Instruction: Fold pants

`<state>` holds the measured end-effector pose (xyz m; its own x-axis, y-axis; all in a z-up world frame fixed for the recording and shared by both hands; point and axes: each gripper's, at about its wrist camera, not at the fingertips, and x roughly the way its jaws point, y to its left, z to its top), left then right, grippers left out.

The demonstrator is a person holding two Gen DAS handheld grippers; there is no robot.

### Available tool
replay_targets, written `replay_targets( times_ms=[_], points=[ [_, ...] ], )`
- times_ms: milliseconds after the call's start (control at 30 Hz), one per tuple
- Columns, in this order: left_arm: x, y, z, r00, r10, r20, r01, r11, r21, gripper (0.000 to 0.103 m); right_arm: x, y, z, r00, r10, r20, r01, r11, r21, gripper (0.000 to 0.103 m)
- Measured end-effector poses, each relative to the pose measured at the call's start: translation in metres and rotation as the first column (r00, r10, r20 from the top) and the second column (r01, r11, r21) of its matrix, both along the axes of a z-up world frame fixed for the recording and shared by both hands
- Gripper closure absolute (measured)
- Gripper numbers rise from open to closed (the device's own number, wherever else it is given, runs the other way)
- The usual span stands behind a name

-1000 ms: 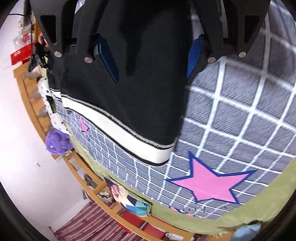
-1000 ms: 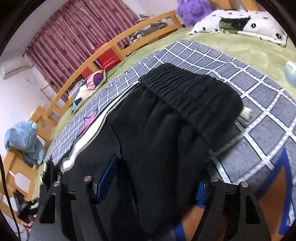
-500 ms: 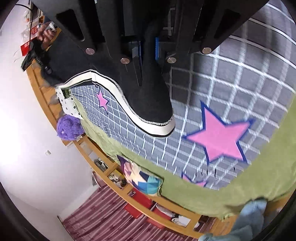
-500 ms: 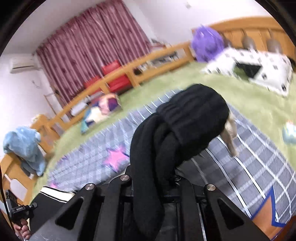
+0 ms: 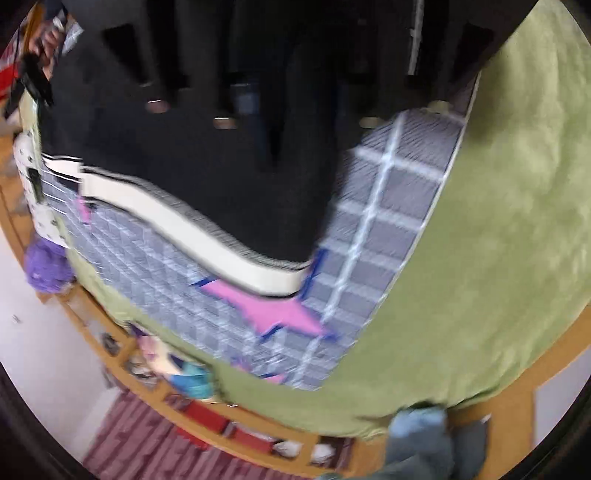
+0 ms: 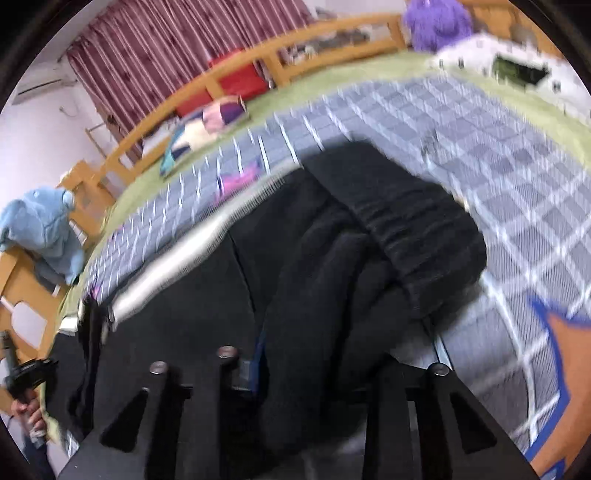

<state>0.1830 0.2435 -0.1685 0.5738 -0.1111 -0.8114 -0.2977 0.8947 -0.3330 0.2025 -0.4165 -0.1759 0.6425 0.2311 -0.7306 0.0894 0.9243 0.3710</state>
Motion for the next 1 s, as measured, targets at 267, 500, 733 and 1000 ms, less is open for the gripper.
replay_targets(
  times_ms=[267, 500, 733, 1000],
  points=[
    [-0.052, 0.0, 0.019, 0.996, -0.009, 0.087, 0.008, 1.0, 0.017, 0.044, -0.05, 0.027, 0.06, 0.999, 0.021, 0.047, -0.009, 0.97, -0.242, 0.057],
    [-0.097, -0.051, -0.01, 0.995, -0.061, 0.08, 0.044, 0.981, 0.191, 0.037, -0.047, 0.151, 0.075, 0.957, 0.273, 0.097, -0.256, 0.954, -0.159, 0.056],
    [-0.124, -0.035, -0.003, 0.991, -0.026, 0.132, 0.017, 0.998, 0.068, 0.035, -0.071, 0.271, 0.036, 0.862, 0.501, 0.076, -0.502, 0.865, -0.009, 0.057],
    [-0.145, -0.024, 0.008, 0.976, -0.013, 0.215, 0.01, 1.0, 0.016, 0.035, -0.098, 0.262, 0.04, 0.87, 0.465, 0.166, -0.487, 0.863, 0.134, 0.087]
  ],
)
